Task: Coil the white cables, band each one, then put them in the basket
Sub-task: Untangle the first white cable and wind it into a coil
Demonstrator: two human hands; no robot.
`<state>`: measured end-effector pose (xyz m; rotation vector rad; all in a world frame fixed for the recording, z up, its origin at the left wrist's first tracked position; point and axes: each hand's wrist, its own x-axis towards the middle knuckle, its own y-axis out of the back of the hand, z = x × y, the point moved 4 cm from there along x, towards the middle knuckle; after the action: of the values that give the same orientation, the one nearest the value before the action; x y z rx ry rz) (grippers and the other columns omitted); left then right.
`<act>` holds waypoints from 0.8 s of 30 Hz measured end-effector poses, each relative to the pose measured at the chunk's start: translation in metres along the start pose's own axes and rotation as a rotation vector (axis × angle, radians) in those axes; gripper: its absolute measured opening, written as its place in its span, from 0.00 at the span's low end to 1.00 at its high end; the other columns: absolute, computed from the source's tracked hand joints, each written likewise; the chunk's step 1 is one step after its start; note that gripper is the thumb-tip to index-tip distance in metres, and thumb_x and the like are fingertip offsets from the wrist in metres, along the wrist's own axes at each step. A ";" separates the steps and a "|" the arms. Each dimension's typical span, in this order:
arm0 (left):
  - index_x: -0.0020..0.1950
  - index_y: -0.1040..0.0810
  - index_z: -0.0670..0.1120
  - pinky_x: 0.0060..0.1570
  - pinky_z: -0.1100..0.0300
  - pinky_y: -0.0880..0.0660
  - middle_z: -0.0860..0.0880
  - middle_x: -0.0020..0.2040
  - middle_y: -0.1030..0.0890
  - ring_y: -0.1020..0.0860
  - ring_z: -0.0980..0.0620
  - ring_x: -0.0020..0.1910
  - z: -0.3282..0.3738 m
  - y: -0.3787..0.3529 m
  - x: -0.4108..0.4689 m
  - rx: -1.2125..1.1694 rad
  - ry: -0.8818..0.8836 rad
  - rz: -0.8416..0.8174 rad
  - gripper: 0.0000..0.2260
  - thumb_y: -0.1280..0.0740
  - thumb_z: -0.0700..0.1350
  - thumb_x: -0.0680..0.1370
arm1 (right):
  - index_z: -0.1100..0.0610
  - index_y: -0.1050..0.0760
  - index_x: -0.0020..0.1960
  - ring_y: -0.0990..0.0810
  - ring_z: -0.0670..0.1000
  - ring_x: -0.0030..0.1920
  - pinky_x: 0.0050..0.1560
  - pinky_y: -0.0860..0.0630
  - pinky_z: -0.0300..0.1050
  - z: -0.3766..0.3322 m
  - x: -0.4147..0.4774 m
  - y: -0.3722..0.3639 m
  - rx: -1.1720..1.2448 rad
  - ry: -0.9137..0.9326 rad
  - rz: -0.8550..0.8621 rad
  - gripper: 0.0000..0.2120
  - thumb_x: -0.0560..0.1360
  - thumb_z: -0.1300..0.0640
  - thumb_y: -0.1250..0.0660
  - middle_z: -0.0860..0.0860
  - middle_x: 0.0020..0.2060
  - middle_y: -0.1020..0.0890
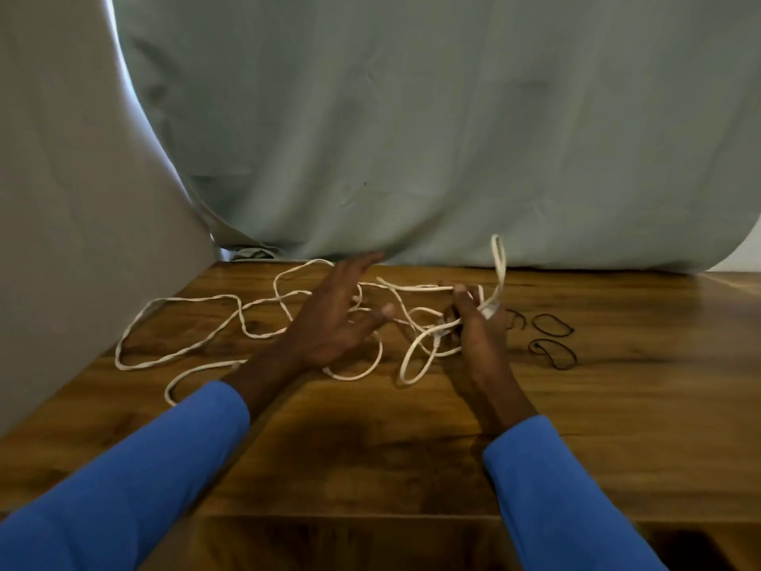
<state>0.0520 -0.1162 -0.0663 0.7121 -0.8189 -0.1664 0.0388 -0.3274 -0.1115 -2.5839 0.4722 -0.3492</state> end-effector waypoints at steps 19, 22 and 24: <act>0.84 0.49 0.46 0.75 0.48 0.36 0.43 0.82 0.40 0.37 0.43 0.79 -0.016 0.022 0.051 -0.091 0.490 0.248 0.53 0.18 0.50 0.69 | 0.58 0.19 0.52 0.14 0.53 0.39 0.41 0.17 0.49 -0.037 -0.001 0.038 -0.380 0.014 -0.058 0.14 0.80 0.47 0.31 0.54 0.40 0.14; 0.84 0.53 0.58 0.79 0.40 0.42 0.53 0.84 0.47 0.46 0.50 0.82 0.046 0.010 0.031 0.047 0.078 0.153 0.52 0.22 0.53 0.69 | 0.60 0.22 0.56 0.12 0.55 0.46 0.48 0.16 0.54 -0.037 -0.004 0.035 -0.549 0.071 -0.144 0.13 0.77 0.54 0.25 0.56 0.46 0.12; 0.83 0.56 0.63 0.79 0.43 0.43 0.58 0.84 0.50 0.50 0.56 0.83 0.073 -0.015 0.017 0.006 -0.028 -0.093 0.49 0.30 0.63 0.68 | 0.60 0.23 0.55 0.13 0.52 0.47 0.47 0.17 0.48 -0.042 -0.009 0.027 -0.646 0.131 -0.232 0.14 0.74 0.57 0.23 0.54 0.47 0.13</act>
<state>0.0133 -0.1717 -0.0314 0.7557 -0.8135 -0.2579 0.0098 -0.3640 -0.0908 -3.2737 0.3715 -0.5159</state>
